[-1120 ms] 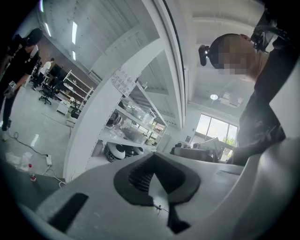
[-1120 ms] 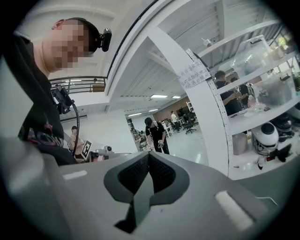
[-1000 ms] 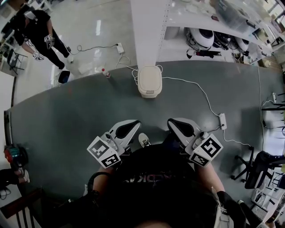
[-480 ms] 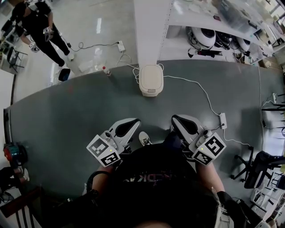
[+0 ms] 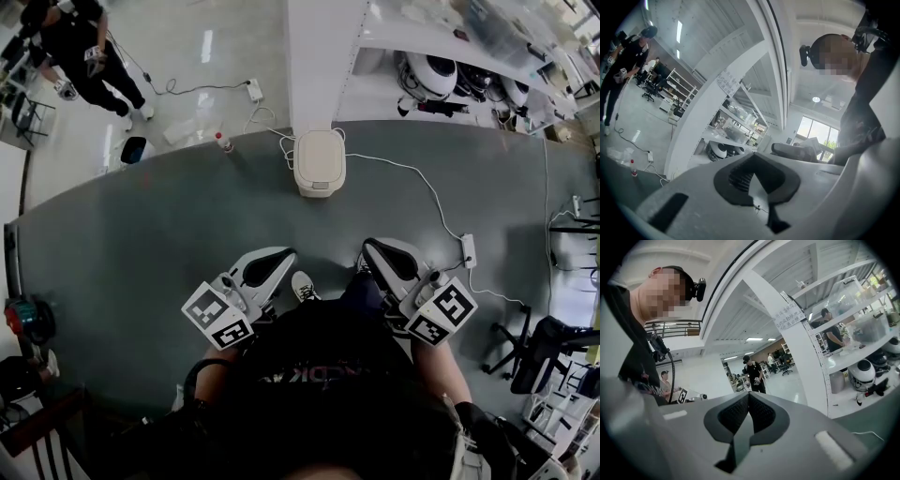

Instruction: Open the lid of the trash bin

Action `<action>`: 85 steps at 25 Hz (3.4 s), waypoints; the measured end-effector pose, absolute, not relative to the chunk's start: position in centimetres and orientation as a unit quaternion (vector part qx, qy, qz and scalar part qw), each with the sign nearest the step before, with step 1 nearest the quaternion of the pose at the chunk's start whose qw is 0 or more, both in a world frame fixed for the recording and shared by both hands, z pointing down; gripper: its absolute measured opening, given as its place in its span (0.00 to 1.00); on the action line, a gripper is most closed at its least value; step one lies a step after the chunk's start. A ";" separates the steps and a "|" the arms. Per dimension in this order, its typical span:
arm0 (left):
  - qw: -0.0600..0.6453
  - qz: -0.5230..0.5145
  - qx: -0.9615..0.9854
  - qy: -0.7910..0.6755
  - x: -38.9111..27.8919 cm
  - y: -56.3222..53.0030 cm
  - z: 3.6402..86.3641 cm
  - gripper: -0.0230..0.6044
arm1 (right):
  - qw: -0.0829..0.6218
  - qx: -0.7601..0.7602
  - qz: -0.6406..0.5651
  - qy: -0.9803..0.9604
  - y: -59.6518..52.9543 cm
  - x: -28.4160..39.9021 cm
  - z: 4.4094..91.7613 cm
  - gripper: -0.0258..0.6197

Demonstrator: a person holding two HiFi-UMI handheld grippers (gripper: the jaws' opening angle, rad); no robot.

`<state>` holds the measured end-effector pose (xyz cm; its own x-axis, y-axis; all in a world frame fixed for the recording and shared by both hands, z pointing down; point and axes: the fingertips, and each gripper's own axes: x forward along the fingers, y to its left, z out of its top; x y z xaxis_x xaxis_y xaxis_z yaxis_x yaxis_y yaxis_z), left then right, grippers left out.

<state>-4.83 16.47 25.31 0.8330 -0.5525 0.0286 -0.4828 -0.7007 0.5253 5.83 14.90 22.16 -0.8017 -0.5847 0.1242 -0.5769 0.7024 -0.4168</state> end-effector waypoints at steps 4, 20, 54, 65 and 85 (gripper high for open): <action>0.267 -0.065 0.919 -0.282 -5.0 16.4 25.4 0.04 | 0.007 -0.314 -0.220 0.923 14.4 5.4 21.9 0.05; 0.261 -0.036 0.906 -0.330 -2.0 11.7 27.4 0.04 | -0.046 -0.297 -0.206 0.931 2.8 7.3 27.6 0.05; 0.400 0.046 0.852 -0.333 3.2 6.8 43.9 0.04 | -0.191 -0.422 -0.633 0.620 -9.7 8.5 82.3 0.27; 0.442 0.070 0.831 -0.330 2.7 8.9 48.0 0.04 | -0.181 -0.456 -0.691 0.531 -8.8 7.0 88.8 0.30; 0.460 0.053 0.813 -0.354 2.2 9.9 49.4 0.04 | -0.158 -0.505 -0.702 0.478 -9.2 7.1 91.0 0.37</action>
<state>2.22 9.85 49.38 0.7441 -0.5262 0.4116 -0.6237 -0.3265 0.7102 7.05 -9.24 90.99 -0.4406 -0.2605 0.8591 -0.7036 -0.4941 -0.5107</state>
